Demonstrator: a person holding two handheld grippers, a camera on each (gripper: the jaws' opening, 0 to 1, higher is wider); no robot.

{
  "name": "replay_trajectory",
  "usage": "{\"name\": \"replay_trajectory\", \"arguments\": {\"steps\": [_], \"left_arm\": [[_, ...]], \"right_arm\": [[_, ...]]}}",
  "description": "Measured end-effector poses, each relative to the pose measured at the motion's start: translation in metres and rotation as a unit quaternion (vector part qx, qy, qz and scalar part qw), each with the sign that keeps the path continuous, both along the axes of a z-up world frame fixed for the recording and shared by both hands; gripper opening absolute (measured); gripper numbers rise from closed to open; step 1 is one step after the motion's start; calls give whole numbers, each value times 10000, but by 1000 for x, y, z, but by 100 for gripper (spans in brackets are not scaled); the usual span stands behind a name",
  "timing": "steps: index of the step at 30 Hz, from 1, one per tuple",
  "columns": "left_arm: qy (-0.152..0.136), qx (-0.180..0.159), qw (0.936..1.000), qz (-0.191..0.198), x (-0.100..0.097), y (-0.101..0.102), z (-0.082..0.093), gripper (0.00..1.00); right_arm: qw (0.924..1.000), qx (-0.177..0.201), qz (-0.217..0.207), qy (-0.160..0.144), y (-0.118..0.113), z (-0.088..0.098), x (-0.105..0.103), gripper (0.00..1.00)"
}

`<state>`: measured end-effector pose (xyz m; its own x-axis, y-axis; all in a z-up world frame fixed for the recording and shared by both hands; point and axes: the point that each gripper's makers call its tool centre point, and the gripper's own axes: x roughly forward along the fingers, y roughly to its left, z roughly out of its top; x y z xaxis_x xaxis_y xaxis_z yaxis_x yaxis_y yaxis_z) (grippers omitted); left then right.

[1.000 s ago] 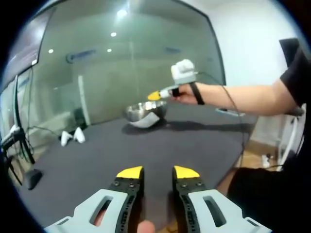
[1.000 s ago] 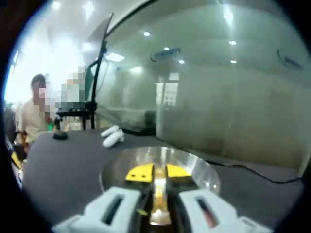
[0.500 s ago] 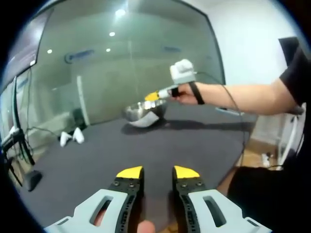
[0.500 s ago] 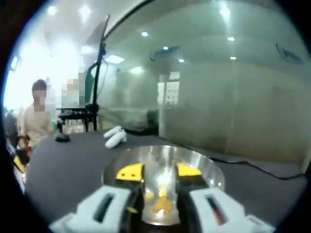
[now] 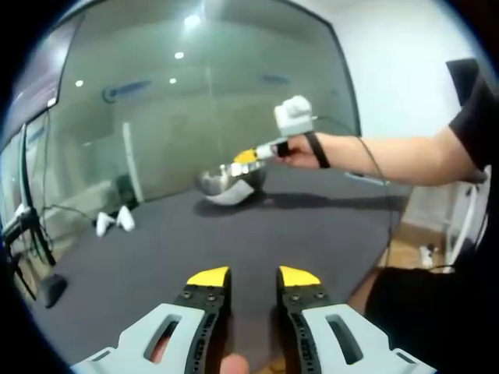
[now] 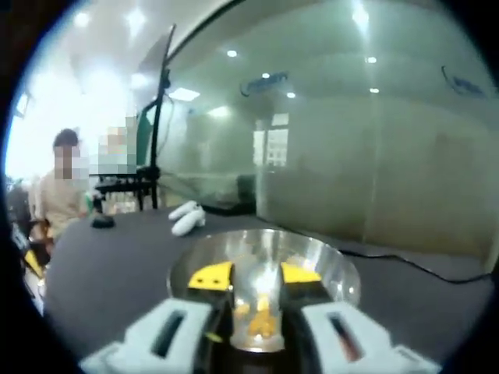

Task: Pick up the QQ candy scattered on the table and place it into the stainless steel bowl on the table

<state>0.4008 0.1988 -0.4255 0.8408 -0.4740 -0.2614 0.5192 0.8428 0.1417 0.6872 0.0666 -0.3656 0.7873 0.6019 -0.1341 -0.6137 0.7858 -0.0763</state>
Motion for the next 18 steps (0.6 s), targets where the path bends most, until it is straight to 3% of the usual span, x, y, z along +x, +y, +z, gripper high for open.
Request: {"name": "replay_trajectory", "arguments": {"steps": [10,18], "left_arm": [[-41,-5,10000,-16,3,1,4,25],[-75,-77,9999,-8,7,-2,6,25]], "right_arm": [[9999,-43,132,59,-8,-1,-20,22],[9995,52,325,29,-32,4,-72,21]]}}
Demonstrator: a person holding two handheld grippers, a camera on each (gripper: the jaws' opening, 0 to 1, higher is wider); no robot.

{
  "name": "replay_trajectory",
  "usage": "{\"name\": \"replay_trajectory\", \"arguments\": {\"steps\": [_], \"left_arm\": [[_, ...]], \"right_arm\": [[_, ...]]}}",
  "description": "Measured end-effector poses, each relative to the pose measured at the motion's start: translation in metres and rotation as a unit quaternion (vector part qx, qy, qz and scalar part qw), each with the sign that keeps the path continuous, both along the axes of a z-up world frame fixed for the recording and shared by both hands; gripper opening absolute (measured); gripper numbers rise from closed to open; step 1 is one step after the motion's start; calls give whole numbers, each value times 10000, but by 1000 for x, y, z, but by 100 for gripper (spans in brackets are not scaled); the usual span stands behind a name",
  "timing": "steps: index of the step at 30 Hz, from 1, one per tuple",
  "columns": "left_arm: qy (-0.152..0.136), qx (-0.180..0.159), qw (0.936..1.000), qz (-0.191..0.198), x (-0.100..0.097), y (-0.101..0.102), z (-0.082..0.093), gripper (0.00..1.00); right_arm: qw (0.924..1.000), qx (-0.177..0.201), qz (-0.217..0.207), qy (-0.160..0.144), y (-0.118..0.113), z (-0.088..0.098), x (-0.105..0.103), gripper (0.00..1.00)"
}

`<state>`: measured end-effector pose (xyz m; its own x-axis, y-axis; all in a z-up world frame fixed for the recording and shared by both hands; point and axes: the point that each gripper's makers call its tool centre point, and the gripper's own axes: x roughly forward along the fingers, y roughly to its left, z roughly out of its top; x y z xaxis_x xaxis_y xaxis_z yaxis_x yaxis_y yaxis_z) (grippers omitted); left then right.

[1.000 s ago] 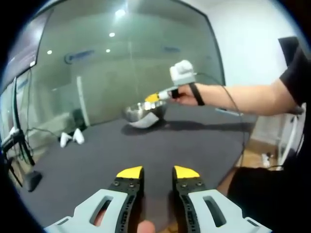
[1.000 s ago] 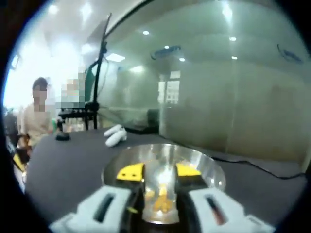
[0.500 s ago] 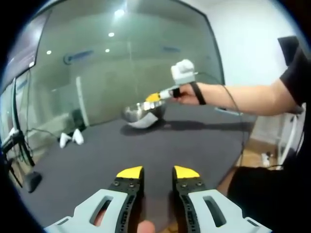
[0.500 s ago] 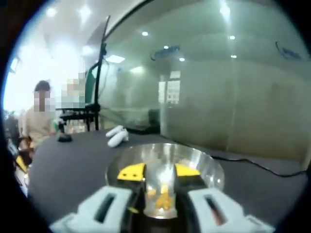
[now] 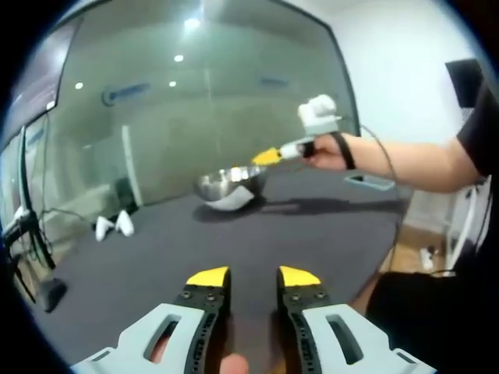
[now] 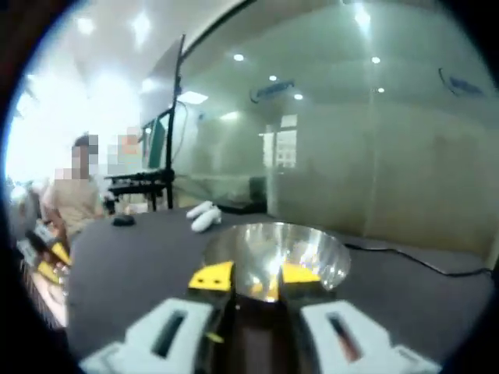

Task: Pick up the QQ candy scattered on the table and place it into the stainless steel bowl on the table

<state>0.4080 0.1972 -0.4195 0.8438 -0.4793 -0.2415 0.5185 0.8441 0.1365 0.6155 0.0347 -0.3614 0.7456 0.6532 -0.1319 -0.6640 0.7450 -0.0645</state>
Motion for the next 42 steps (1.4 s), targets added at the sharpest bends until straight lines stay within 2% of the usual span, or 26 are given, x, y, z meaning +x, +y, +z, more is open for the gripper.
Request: {"name": "replay_trajectory", "arguments": {"steps": [4,6,10,13,14,15,17,18,23,25,29,42], "left_arm": [[-41,6,10000,-73,0,-3,1,25],[-152,-28,9997,-173,1,-7,4,26],[-274,309,9988,-258,5,-9,-1,27],[-283,175,9990,-288,7,-13,2,27],[-285,165,9990,-310,7,-15,2,27],[-292,178,9988,-341,7,-17,1,27],[-315,161,9984,-436,6,-22,0,28],[-301,136,9984,-462,5,-23,0,28],[-329,101,9984,-438,6,-25,1,28],[-330,-249,9982,-432,6,-26,9,28],[-359,-75,9986,-394,8,-25,8,28],[-351,-72,9985,-415,8,-21,7,28]], "right_arm": [[9999,-109,84,-78,-16,-5,-35,22],[9998,-57,191,21,-26,-12,-59,22],[9999,-106,-79,48,-52,-27,-84,23],[9998,-11,-120,163,-65,-35,-104,24],[9998,-71,-120,156,-67,-38,-112,24],[9989,-422,-120,-135,-71,-39,-121,24],[9989,-453,-49,-79,-67,-44,-134,24],[9989,-456,-18,-67,-67,-47,-127,24],[9993,-363,100,-48,-62,-47,-140,24],[9999,39,101,111,-58,-44,-144,23],[9999,40,57,122,-59,-48,-140,23],[9996,106,46,259,-61,-53,-135,23]]}}
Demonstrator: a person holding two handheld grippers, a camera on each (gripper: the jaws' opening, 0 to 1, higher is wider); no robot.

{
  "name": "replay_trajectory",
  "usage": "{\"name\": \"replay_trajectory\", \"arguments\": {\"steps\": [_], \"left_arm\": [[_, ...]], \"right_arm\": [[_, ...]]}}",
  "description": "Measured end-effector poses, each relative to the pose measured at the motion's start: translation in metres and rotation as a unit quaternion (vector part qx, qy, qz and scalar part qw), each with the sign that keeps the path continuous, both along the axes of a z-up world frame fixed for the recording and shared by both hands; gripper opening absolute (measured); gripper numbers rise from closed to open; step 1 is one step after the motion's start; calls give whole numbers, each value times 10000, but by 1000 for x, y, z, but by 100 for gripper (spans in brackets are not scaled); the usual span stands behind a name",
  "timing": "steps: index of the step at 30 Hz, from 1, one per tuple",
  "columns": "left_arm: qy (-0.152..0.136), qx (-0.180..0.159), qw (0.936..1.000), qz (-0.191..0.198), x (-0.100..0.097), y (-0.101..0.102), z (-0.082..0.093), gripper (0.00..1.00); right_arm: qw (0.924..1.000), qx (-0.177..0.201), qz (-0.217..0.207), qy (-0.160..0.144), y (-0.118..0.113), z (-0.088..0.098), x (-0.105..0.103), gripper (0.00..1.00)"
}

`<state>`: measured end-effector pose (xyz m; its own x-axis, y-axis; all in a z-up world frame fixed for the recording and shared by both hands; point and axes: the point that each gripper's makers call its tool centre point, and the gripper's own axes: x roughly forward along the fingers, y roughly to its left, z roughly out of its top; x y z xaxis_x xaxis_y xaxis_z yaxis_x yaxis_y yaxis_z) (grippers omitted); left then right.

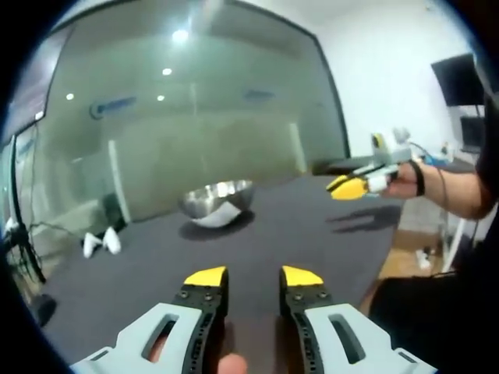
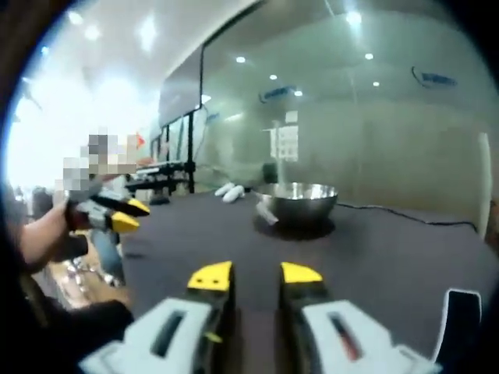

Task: Pick up the QQ candy scattered on the table and place it into the stainless steel bowl on the table

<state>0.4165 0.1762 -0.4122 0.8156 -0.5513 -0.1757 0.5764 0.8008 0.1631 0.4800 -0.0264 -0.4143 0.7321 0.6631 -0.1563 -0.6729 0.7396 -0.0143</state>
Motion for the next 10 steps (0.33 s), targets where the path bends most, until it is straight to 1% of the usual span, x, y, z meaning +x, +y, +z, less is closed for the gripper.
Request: {"name": "replay_trajectory", "arguments": {"steps": [6,10], "left_arm": [[-12,-22,10000,7,-2,1,1,28],[0,-18,10000,23,-2,1,-1,28]], "right_arm": [[10000,21,50,-11,1,2,0,23],[10000,-9,60,12,2,0,-1,23]]}}
